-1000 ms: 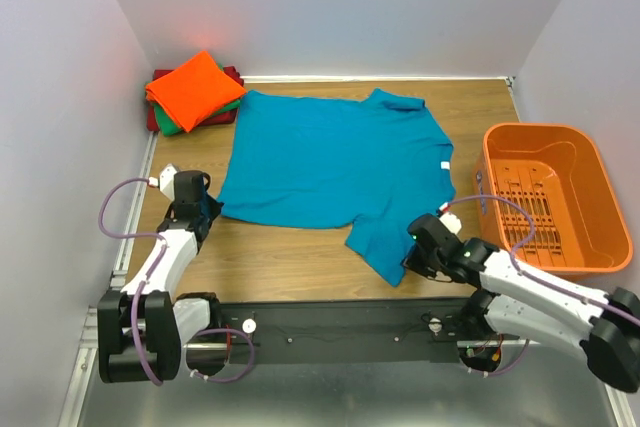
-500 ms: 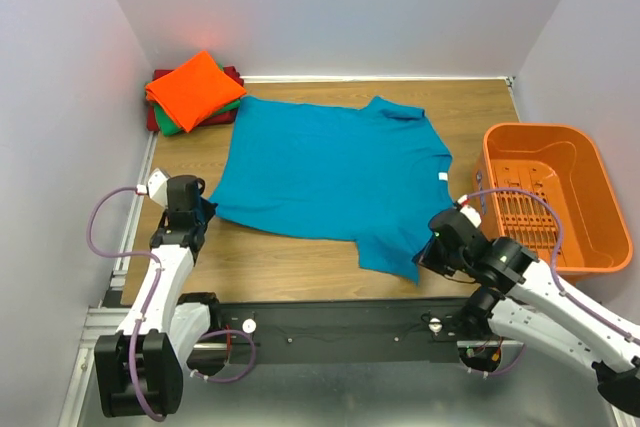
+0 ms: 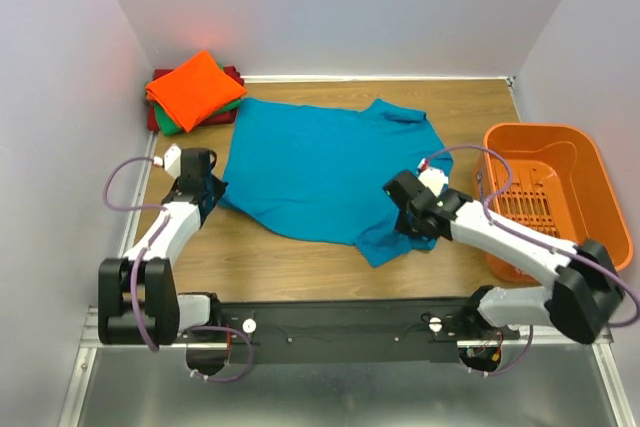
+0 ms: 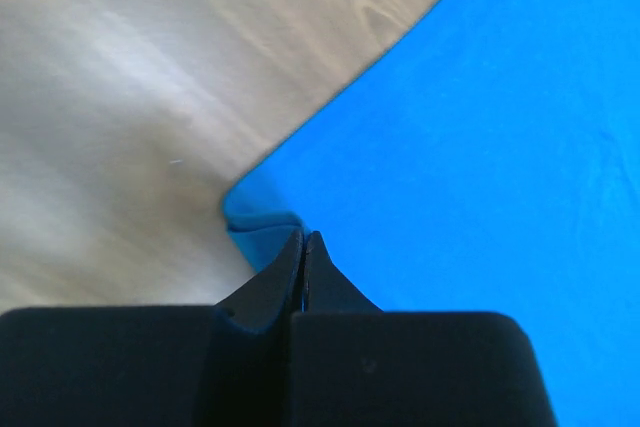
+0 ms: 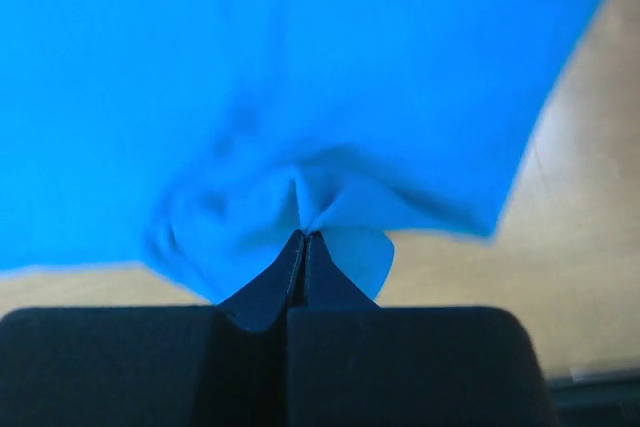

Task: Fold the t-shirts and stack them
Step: Fold the tshirt

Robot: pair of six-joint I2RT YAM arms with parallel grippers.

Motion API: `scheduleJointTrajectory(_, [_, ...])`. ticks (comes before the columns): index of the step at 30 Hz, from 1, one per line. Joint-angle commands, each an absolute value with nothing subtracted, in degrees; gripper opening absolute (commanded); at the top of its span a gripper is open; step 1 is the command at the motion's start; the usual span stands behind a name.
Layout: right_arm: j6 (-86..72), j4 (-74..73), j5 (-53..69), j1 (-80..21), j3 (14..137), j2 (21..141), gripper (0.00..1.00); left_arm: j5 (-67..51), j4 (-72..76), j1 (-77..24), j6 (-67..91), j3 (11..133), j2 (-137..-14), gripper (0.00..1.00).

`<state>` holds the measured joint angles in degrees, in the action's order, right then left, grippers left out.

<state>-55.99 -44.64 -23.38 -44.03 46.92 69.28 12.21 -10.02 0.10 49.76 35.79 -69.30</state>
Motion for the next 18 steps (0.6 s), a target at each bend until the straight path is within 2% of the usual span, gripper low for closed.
scheduleJointTrajectory(1, [-49.3, -34.0, -24.7, -38.7, 50.9, 75.2, 0.01, 11.7, -6.8, -2.2, 49.3, 41.2, -74.0, 0.00])
scheduleJointTrajectory(9, [-41.3, -24.3, -14.6, -25.9, 54.0, 84.5, 0.01, 11.9, -6.1, -3.1, 49.9, 48.5, -84.7, 0.00])
scheduleJointTrajectory(18, [-39.5, -22.6, -13.0, -20.9, 58.1, 87.9, 0.01, 11.3, -5.2, -3.1, 51.7, 52.1, -90.4, 0.00])
